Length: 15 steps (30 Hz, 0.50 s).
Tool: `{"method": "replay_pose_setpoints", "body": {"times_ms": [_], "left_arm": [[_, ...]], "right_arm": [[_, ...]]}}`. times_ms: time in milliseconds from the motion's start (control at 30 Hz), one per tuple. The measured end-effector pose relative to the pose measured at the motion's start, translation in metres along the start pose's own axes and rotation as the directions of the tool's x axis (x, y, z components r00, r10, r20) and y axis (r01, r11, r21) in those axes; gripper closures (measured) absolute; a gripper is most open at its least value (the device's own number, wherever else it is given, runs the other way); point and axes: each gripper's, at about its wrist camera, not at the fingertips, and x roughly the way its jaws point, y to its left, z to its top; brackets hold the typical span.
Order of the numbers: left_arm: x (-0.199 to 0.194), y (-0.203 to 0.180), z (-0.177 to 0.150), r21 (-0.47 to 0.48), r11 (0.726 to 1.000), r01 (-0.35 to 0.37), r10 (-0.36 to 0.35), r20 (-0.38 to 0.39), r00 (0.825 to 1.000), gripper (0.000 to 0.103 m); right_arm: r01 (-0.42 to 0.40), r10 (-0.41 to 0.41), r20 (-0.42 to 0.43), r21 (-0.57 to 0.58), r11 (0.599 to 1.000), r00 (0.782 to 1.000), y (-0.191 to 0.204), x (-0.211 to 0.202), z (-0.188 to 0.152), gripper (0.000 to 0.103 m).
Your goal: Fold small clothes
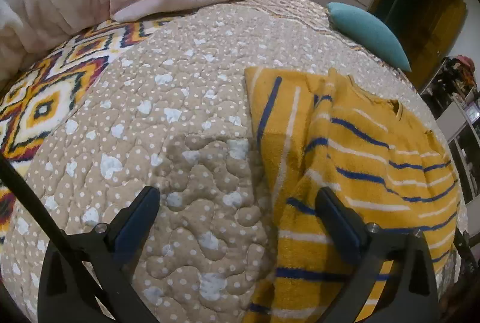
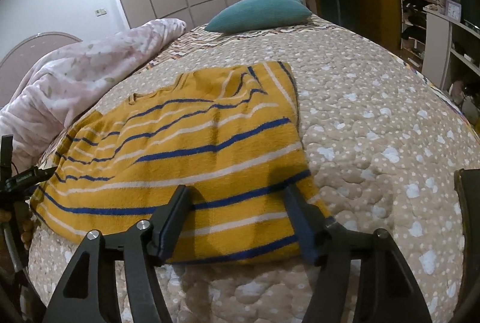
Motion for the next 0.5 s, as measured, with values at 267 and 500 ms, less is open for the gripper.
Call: {"method": "replay_pose_setpoints", "body": {"times_ms": [267, 500], "left_arm": [[-0.009, 0.009, -0.004, -0.034, 0.998, 0.056, -0.055, 0.035, 0.998, 0.0], [-0.01, 0.014, -0.005, -0.053, 0.995, 0.087, -0.084, 0.05, 0.995, 0.0]], "right_arm": [[0.015, -0.015, -0.005, -0.012, 1.0, 1.0, 0.003, 0.002, -0.001, 0.03], [0.032, -0.033, -0.02, -0.025, 0.999, 0.999, 0.005, 0.007, 0.0, 0.027]]}}
